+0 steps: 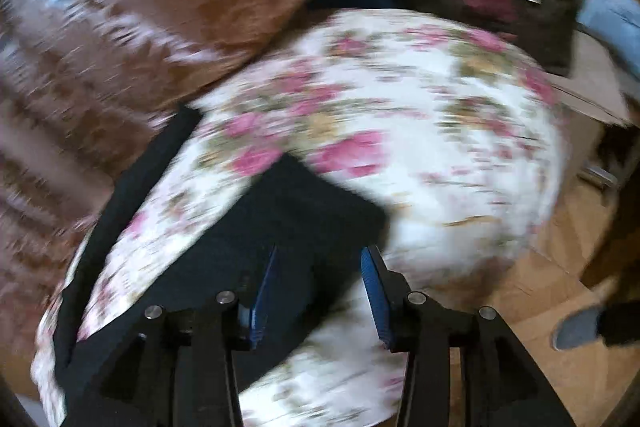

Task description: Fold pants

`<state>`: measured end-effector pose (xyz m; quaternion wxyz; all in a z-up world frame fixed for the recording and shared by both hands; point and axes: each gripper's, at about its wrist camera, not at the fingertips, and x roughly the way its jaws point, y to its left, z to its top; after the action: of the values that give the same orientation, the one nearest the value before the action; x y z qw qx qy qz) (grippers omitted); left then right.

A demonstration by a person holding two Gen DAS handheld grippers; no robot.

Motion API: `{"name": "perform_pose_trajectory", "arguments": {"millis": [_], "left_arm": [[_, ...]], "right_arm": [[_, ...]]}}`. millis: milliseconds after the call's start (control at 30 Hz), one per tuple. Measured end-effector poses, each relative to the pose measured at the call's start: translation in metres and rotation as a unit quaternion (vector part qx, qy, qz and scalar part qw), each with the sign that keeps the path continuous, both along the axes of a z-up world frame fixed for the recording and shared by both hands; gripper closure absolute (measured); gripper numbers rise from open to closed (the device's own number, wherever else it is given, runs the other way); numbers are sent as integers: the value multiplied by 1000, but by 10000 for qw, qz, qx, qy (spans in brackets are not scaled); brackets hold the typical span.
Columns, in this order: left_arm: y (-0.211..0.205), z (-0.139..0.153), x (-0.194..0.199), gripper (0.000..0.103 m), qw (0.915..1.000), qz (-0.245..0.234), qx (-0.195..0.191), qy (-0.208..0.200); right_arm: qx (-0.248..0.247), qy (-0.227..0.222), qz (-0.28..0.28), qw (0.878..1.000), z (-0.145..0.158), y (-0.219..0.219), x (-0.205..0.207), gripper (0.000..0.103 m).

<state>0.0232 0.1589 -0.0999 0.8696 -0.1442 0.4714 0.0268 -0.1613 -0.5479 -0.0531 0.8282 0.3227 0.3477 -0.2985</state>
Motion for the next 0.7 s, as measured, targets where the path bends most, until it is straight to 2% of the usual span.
{"name": "perform_pose_trajectory", "arguments": {"millis": [67, 133, 233, 267, 333, 367, 433, 500, 600, 700], "left_arm": [[2, -2, 1, 75, 9999, 16, 94, 42], [4, -5, -2, 75, 9998, 37, 165, 75], [12, -17, -2, 75, 9991, 198, 231, 285], [15, -19, -3, 75, 9993, 213, 171, 274], [20, -20, -2, 75, 9993, 207, 98, 291], [24, -18, 0, 75, 9992, 211, -54, 342], [38, -8, 3, 75, 9978, 239, -549, 271], [54, 11, 10, 75, 9960, 326, -829, 45], [68, 34, 34, 73, 9930, 303, -1124, -195], [77, 47, 77, 69, 9908, 217, -1322, -183]], "right_arm": [[-32, -79, 633, 9980, 5, 32, 28, 59], [45, -125, 1465, 9891, 5, 74, 64, 59], [170, -133, 2573, 9661, -1, 138, 108, 59], [256, -113, 3007, 9533, -6, 167, 127, 59], [351, -18, 3437, 9384, -18, 201, 146, 59], [368, 105, 3635, 9308, -27, 220, 157, 59], [358, 564, 3796, 9228, -51, 244, 178, 60], [327, 830, 3691, 9251, -69, 248, 187, 60], [226, 651, 3798, 9225, -65, 248, 185, 57], [195, 471, 3851, 9215, -56, 240, 176, 57]]}}
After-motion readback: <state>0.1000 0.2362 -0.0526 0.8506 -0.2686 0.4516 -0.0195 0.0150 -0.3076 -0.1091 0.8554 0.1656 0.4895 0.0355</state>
